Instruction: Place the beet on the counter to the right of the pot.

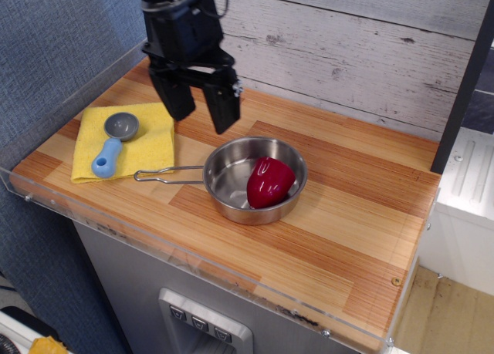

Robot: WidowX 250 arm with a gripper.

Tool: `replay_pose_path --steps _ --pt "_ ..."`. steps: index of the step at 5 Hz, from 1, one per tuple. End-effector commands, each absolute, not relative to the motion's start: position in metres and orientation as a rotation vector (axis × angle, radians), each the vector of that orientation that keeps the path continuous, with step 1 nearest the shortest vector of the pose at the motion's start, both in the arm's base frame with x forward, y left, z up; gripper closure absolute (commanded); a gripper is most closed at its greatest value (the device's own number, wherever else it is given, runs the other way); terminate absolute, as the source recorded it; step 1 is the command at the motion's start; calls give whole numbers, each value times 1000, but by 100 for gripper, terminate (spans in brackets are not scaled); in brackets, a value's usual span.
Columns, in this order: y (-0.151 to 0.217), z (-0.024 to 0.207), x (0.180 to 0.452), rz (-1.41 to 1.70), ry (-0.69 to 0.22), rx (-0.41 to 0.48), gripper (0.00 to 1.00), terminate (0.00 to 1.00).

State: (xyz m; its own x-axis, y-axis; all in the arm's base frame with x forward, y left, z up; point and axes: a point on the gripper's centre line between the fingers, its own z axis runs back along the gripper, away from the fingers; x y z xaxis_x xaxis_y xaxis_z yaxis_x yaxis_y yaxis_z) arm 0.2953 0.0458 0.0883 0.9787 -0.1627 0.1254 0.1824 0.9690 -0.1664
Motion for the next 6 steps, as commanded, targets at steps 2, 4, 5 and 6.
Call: replay_pose_path --steps 2,4,5,6 --pt "-39 98 312 -249 -88 -93 0 0" --pt "-28 93 305 -208 -91 -62 0 0" --pt "-14 93 297 -166 -79 -21 0 0" --pt "-15 92 291 -123 -107 33 0 0"
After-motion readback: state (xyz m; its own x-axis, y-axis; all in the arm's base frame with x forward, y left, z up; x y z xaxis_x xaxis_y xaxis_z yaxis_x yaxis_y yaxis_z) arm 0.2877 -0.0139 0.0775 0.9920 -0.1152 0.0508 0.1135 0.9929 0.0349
